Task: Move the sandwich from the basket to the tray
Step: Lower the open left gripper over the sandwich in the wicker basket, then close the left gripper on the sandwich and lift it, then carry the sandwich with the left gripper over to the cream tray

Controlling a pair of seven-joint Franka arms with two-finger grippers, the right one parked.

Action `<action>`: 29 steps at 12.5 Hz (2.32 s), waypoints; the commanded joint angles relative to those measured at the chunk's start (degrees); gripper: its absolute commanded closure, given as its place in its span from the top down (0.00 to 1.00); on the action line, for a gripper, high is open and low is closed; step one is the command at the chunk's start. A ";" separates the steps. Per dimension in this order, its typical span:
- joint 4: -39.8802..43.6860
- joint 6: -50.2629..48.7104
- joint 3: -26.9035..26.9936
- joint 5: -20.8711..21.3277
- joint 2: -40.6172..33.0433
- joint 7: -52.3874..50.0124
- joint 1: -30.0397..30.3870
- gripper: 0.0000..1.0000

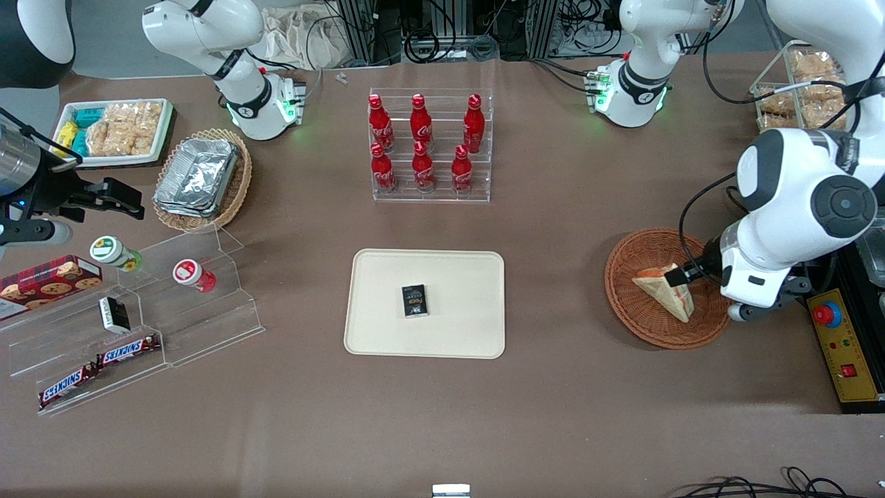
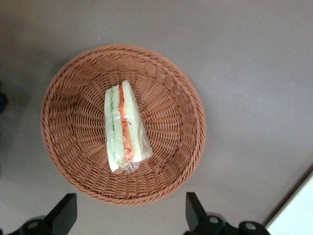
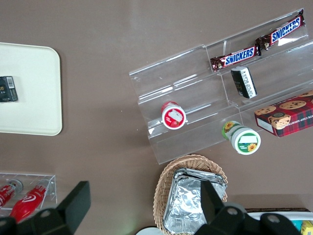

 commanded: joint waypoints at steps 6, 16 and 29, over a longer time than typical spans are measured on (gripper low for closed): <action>-13.80 19.64 2.97 0.82 2.22 -7.21 0.25 1.00; -11.18 22.55 3.93 1.17 9.96 -17.38 -0.62 0.32; 26.58 -25.31 -3.51 2.57 8.20 -12.04 -0.71 0.00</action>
